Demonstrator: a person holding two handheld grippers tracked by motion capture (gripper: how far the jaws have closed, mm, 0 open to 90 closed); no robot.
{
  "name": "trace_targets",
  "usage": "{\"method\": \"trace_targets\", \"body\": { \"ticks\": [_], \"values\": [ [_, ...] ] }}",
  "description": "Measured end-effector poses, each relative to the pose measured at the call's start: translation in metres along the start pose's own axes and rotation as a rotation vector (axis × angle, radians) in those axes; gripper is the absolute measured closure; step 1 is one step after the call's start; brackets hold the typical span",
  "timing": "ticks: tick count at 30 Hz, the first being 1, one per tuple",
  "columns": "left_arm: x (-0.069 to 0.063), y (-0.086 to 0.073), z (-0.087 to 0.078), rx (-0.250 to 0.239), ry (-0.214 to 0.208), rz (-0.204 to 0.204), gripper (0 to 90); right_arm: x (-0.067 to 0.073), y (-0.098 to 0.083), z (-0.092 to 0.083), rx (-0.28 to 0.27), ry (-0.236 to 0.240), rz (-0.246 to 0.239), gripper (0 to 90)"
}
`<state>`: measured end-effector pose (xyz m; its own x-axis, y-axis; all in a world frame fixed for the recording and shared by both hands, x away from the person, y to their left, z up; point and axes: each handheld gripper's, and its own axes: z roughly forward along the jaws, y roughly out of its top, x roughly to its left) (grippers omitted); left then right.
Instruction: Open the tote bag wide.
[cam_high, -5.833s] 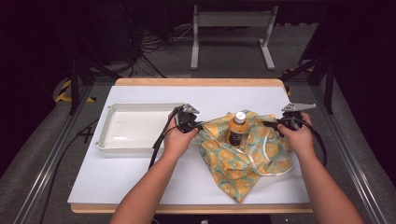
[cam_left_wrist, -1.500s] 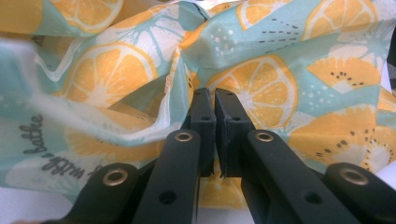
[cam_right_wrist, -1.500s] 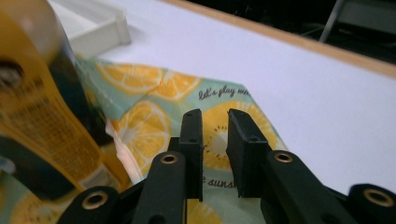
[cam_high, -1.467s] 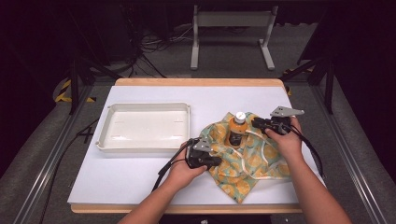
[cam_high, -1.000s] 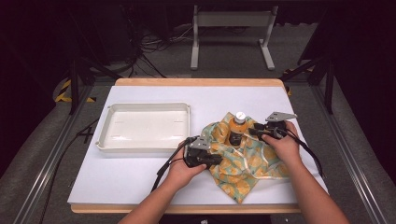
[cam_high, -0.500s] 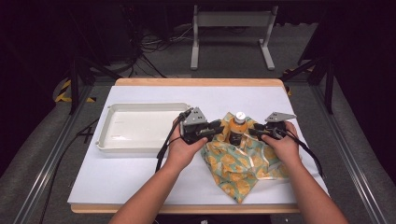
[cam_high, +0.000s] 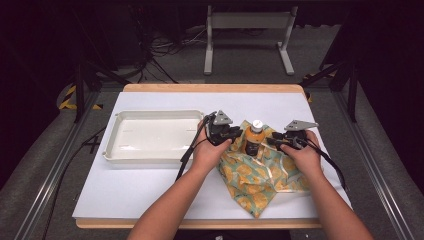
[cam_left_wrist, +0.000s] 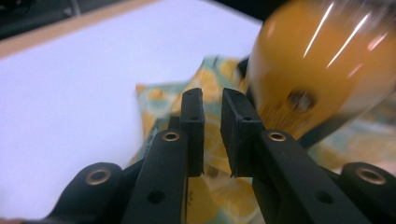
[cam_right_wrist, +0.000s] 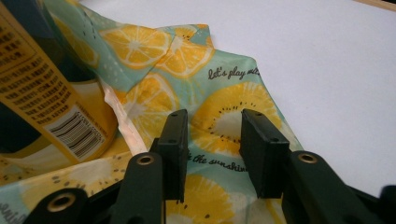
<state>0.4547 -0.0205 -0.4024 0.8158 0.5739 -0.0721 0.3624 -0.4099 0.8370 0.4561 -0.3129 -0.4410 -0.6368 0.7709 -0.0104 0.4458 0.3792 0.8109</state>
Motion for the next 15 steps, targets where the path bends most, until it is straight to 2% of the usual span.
{"method": "trace_targets", "body": {
  "ticks": [6, 8, 11, 13, 15],
  "values": [
    [0.004, -0.014, 0.012, 0.119, 0.042, -0.008, 79.6, 0.001, 0.0, -0.002, 0.003, -0.003, 0.0, 61.5],
    [0.005, -0.017, 0.017, 0.167, 0.04, -0.028, 77.9, 0.002, 0.0, -0.003, 0.001, 0.001, 0.007, 61.2],
    [0.007, -0.021, 0.021, 0.22, 0.056, -0.032, 77.6, 0.001, 0.0, -0.004, -0.001, 0.002, 0.008, 60.6],
    [0.007, -0.021, 0.02, 0.223, 0.057, -0.037, 75.9, 0.001, 0.0, -0.005, -0.001, -0.004, 0.01, 60.2],
    [0.007, -0.02, 0.016, 0.194, 0.044, -0.033, 70.8, 0.001, 0.0, -0.007, -0.006, -0.01, 0.009, 60.0]
  ]
}}
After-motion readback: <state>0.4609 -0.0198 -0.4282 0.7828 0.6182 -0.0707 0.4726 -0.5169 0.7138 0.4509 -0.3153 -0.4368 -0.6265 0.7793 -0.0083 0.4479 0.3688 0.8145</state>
